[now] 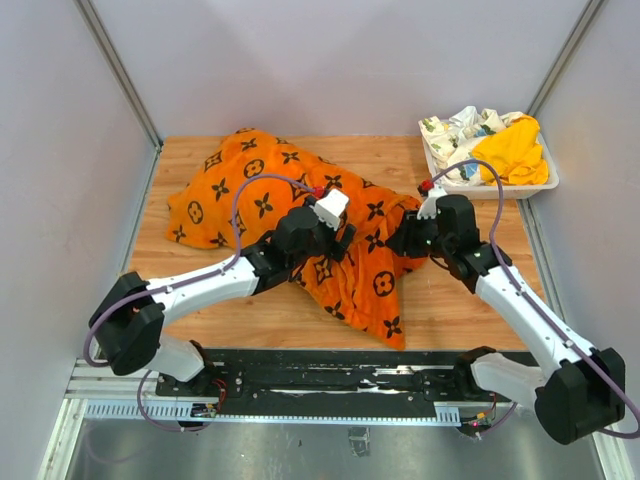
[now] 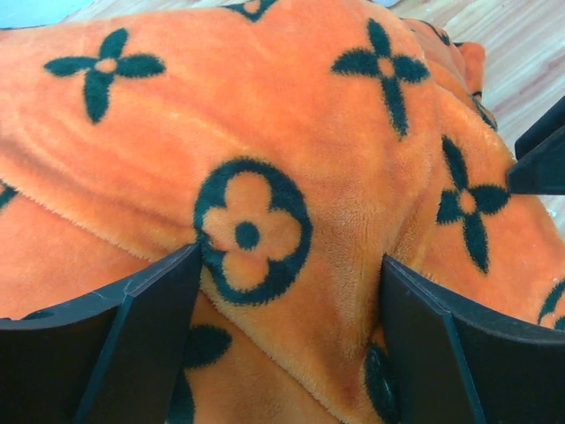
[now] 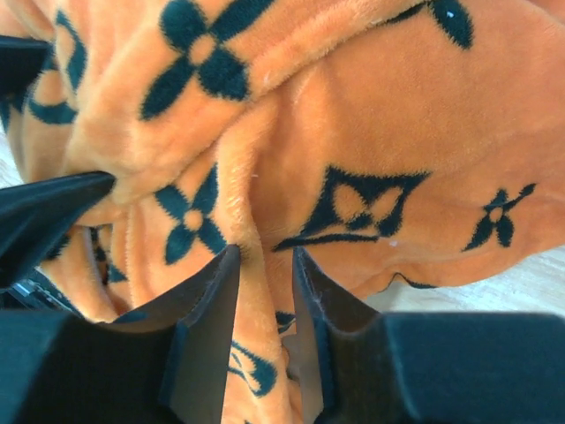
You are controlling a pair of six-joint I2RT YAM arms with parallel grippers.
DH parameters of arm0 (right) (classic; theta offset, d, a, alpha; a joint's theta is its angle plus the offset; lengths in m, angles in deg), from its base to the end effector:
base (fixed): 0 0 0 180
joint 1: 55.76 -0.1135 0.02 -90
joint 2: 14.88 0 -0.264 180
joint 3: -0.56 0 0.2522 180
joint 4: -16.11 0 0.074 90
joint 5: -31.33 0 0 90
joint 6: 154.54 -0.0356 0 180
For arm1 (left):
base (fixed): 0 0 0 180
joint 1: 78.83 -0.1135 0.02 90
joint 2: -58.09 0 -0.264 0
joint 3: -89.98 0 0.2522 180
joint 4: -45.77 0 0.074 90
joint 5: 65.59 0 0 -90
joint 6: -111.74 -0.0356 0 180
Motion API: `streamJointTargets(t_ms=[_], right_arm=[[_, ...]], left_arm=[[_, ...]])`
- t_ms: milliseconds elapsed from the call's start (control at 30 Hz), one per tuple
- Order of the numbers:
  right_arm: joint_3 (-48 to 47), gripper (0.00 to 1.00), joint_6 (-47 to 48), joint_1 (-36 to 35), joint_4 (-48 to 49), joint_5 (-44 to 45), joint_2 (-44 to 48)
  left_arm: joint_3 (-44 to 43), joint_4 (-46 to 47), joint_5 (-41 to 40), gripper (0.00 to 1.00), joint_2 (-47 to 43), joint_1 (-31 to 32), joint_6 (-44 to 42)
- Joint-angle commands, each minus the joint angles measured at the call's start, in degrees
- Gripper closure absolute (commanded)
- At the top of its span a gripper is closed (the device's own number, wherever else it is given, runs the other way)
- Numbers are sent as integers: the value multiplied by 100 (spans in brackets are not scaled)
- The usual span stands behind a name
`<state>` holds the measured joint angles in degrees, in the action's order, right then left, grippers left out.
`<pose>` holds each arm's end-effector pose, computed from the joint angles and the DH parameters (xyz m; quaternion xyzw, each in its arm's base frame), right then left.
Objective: Remove the pillowcase from the pillow
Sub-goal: Remove the pillow from the pillowcase.
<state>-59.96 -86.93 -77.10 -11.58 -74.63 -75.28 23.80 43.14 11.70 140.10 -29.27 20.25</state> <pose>0.2179 0.0956 0.2935 -0.0642 0.8476 0.3013 0.4321 0.2194 -0.2454 0.2717 0.2891 0.7556 -0.1546 0.5672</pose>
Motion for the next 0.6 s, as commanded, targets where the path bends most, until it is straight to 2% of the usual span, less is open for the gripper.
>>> streamJointTargets(t_ms=[0,100,133,267,400,533,567], right_arm=[[68,75,-148,-177,338,-210,-162],[135,98,-146,-177,309,-218,-203],[167,99,-143,-177,268,-218,-209],[490,99,-198,-172,48,-30,-9],[1000,99,-335,-122,-151,350,344],[959,99,-348,-136,-380,590,738],[882,89,-318,-146,-413,588,841]], left_arm=[[320,285,-67,15,-339,-230,240],[463,366,-14,14,-445,-346,354],[493,374,-28,14,-457,-372,396],[401,342,-185,12,-463,-488,577],[-16,-93,-297,10,-353,-601,551],[89,-30,-636,10,-417,-636,541],[194,84,-658,10,-494,-647,582]])
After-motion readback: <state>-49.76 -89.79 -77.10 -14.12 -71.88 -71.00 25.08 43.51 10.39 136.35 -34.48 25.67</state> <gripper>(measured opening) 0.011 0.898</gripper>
